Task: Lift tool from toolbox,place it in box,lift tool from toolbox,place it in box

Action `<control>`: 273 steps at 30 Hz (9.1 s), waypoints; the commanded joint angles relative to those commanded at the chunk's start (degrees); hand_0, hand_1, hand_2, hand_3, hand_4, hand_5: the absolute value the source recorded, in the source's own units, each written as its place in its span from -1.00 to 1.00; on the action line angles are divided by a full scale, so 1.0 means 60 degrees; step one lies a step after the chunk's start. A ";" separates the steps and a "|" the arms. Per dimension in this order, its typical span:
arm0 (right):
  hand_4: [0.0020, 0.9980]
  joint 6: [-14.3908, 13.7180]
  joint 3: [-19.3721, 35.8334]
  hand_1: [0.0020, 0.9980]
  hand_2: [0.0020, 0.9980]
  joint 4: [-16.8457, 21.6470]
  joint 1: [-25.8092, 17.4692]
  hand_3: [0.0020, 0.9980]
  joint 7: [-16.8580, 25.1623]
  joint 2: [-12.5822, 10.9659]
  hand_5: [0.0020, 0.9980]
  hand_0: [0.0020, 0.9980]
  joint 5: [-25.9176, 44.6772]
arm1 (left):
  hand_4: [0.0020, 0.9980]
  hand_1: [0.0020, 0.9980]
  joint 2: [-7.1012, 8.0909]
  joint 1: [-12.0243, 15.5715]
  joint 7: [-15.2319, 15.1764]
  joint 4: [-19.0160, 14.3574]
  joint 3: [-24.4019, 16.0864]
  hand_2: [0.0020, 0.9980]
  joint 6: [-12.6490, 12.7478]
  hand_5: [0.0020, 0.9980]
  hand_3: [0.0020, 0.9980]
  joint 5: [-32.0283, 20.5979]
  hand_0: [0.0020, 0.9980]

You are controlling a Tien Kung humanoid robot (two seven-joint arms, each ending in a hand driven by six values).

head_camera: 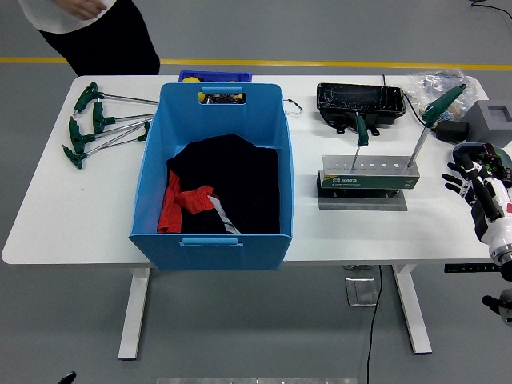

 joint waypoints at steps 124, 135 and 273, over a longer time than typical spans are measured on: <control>1.00 -0.1545 -0.7163 0.42 0.38 -0.4392 0.7147 0.61 0.1743 -0.2910 0.35 0.64 -0.7315 | 0.53 0.62 -0.0338 0.0633 -0.1681 0.0083 -0.0098 0.70 -0.0784 0.35 0.56 -0.2614 0.53; 1.00 -0.1408 -0.7469 0.10 0.11 -0.5384 0.7476 0.38 0.1770 -0.2630 0.34 0.38 -0.7225 | 0.53 0.62 -0.0335 0.0612 -0.1669 0.0072 -0.0109 0.69 -0.0749 0.34 0.55 -0.2582 0.52; 0.44 -0.3563 -0.6892 -1.00 -1.00 0.0082 0.8098 -1.00 0.1188 -0.3428 0.11 -0.87 -0.6969 | 0.50 0.56 -0.0277 0.0698 -0.1606 0.0141 -0.0264 0.63 -0.0595 0.30 0.47 -0.2336 0.47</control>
